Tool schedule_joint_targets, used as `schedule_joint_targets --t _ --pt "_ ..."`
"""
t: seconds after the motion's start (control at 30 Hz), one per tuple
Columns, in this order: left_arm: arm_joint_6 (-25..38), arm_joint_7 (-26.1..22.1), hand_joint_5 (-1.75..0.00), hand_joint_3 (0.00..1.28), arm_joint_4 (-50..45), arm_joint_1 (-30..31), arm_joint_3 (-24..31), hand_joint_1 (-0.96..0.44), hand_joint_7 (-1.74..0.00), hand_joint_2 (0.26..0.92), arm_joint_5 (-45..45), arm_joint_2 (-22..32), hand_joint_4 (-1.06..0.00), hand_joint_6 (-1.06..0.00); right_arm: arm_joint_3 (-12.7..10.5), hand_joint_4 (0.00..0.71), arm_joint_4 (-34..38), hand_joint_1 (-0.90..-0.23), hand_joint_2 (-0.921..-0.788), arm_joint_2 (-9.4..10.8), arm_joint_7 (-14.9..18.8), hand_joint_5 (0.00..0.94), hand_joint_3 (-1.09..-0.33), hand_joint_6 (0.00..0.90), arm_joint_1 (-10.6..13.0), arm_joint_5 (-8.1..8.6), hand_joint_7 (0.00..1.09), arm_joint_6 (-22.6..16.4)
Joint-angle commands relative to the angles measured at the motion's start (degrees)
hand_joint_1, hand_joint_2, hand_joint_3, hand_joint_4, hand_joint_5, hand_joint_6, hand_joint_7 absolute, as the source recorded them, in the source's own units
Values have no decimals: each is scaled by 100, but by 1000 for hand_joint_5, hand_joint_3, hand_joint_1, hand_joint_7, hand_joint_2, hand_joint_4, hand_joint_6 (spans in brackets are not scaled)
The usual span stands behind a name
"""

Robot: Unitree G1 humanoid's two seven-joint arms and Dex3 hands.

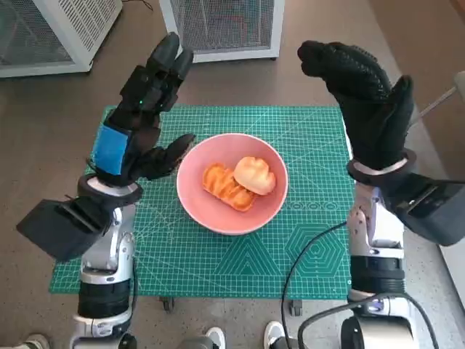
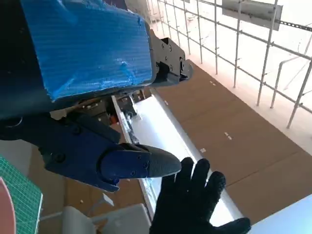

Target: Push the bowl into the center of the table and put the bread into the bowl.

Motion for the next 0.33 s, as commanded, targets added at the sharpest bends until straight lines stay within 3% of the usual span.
schedule_joint_targets --t 0.03,0.33 --pt "-120 -58 0 370 121 -217 7 -689 -46 921 -95 50 -184 -246 -2 230 108 -630 -921 -61 -51 4 -797 143 -2 -46 362 107" --pt "-188 -20 0 371 187 -308 38 -714 -43 921 -56 99 -173 -239 -14 231 126 -635 -921 -77 -29 3 -792 155 -45 0 354 162"
